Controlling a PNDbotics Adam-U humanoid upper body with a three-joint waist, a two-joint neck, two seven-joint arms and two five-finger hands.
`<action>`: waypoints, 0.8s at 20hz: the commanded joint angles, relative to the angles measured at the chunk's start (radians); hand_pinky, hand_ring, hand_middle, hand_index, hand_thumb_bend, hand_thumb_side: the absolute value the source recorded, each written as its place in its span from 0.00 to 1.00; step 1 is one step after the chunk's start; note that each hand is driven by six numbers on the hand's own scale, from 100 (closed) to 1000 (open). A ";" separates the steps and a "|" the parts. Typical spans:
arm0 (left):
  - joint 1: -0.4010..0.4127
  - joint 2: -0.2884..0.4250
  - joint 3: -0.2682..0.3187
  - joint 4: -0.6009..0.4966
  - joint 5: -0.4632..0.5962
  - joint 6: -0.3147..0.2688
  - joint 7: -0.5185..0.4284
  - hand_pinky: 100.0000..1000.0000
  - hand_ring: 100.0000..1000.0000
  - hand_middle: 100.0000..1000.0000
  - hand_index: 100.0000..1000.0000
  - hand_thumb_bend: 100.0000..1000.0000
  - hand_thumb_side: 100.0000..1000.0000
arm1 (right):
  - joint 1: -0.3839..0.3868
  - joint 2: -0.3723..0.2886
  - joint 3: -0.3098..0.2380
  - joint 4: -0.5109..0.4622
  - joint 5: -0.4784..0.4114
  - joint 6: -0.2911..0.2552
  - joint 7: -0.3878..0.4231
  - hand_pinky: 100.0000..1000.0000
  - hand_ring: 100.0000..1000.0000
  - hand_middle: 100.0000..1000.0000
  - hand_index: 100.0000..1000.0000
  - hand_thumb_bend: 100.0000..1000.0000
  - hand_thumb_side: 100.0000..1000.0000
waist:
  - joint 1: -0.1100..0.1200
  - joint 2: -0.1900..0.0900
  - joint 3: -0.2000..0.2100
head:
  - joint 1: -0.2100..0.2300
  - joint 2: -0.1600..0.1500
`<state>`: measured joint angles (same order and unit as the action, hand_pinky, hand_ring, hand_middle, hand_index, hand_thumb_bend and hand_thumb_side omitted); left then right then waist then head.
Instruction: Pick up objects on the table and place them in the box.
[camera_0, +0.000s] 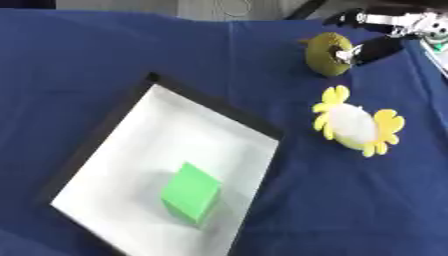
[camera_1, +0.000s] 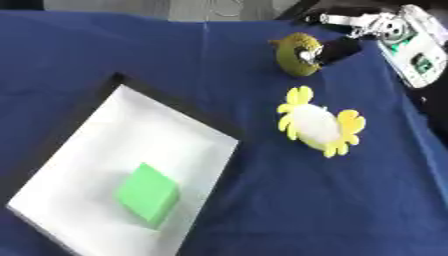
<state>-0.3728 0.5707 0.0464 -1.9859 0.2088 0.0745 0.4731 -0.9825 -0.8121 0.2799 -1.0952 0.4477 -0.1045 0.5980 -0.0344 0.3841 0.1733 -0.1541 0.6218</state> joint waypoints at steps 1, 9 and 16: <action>-0.009 0.024 0.011 -0.014 0.004 -0.003 0.004 0.88 0.81 0.76 0.88 0.21 0.71 | -0.008 -0.022 -0.015 0.009 0.026 -0.002 0.012 0.98 1.00 1.00 0.99 0.00 0.52 | -0.012 -0.004 0.001 | -0.008 -0.008; -0.011 0.025 0.013 -0.014 0.010 -0.007 0.011 0.88 0.80 0.75 0.87 0.20 0.71 | -0.003 -0.028 -0.016 0.024 0.105 -0.021 0.061 0.97 1.00 0.99 0.98 0.00 0.57 | -0.017 0.005 0.004 | -0.021 -0.007; -0.017 0.025 0.013 -0.014 0.011 -0.008 0.016 0.88 0.80 0.75 0.87 0.19 0.72 | 0.000 -0.023 -0.034 0.034 0.186 -0.014 0.012 0.96 1.00 0.98 0.99 0.17 0.35 | -0.027 0.019 0.020 | -0.033 -0.028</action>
<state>-0.3789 0.5708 0.0469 -1.9859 0.2182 0.0681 0.4843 -0.9748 -0.8102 0.2582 -1.0629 0.6157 -0.1200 0.6218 -0.0518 0.4085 0.1932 -0.1816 0.6105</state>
